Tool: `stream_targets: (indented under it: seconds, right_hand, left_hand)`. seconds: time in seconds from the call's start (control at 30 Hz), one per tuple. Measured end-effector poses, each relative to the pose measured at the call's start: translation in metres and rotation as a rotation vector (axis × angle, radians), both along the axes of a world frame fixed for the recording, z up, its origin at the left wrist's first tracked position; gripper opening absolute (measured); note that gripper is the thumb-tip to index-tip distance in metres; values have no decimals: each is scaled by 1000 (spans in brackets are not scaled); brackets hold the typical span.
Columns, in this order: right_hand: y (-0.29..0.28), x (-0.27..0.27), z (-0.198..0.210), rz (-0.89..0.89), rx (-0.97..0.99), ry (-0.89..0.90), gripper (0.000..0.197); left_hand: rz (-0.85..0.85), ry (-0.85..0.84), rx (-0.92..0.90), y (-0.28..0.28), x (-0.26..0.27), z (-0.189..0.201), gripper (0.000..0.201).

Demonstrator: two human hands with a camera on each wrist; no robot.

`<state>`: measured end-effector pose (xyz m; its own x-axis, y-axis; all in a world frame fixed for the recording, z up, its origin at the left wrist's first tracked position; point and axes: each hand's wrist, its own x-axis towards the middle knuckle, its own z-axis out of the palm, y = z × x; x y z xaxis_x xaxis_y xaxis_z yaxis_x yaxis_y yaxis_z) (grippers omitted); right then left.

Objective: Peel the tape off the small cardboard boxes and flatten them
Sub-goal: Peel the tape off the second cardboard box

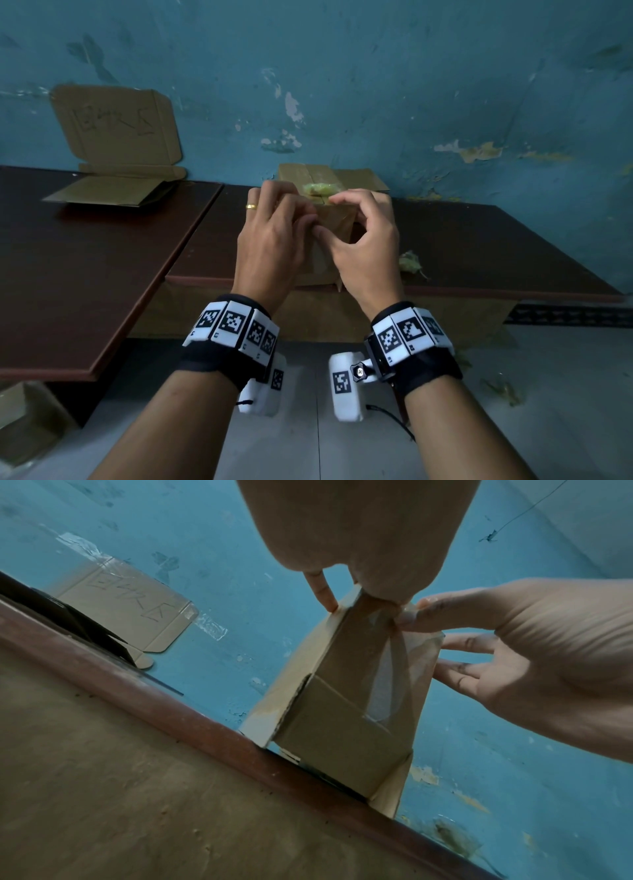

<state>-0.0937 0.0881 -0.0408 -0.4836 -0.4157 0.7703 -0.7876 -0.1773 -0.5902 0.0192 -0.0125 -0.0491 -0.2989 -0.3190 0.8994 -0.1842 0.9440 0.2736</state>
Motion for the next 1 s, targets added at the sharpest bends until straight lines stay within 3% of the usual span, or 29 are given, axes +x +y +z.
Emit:
stream_targets:
  seconds: [0.57, 1.0]
  right_hand:
    - [-4, -1, -2, -68, -31, 168, 13]
    - [-1, -1, 1, -134, -15, 316, 10]
  left_hand:
    - [8, 87, 60, 5, -1, 3, 8]
    - [-15, 25, 90, 14, -1, 2, 14]
